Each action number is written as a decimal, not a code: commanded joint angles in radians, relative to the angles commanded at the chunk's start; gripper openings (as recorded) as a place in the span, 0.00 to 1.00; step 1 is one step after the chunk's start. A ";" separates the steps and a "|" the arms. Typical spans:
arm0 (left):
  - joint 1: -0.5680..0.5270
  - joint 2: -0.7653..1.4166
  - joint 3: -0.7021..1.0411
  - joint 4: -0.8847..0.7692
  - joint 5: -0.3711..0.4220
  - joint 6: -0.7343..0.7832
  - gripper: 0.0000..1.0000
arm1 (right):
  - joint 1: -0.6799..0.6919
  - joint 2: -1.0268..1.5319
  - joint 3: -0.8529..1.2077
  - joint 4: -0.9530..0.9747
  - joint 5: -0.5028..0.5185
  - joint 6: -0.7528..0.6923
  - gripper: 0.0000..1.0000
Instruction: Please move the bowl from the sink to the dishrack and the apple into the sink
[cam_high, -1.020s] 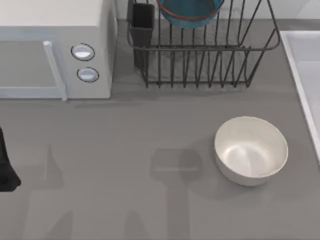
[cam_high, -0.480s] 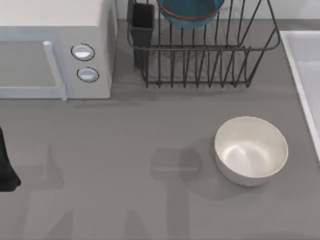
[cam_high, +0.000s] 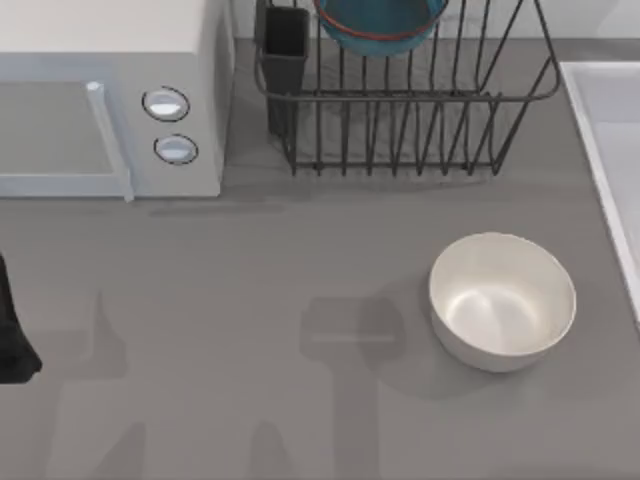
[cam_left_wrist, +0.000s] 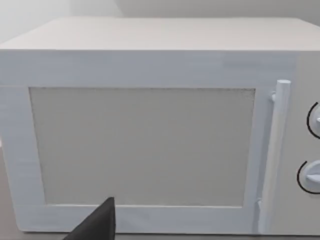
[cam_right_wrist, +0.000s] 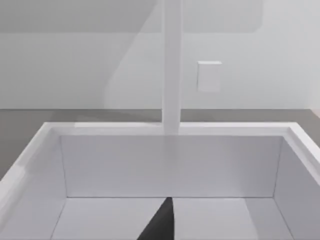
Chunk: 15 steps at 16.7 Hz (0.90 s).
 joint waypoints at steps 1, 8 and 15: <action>0.000 0.000 0.000 0.000 0.000 0.000 1.00 | 0.000 0.000 0.000 0.000 0.000 0.000 0.90; 0.000 0.000 0.000 0.000 0.000 0.000 1.00 | 0.000 0.000 0.000 0.000 0.000 0.000 1.00; 0.000 0.000 0.000 0.000 0.000 0.000 1.00 | 0.016 -0.057 -0.020 -0.061 0.015 0.002 1.00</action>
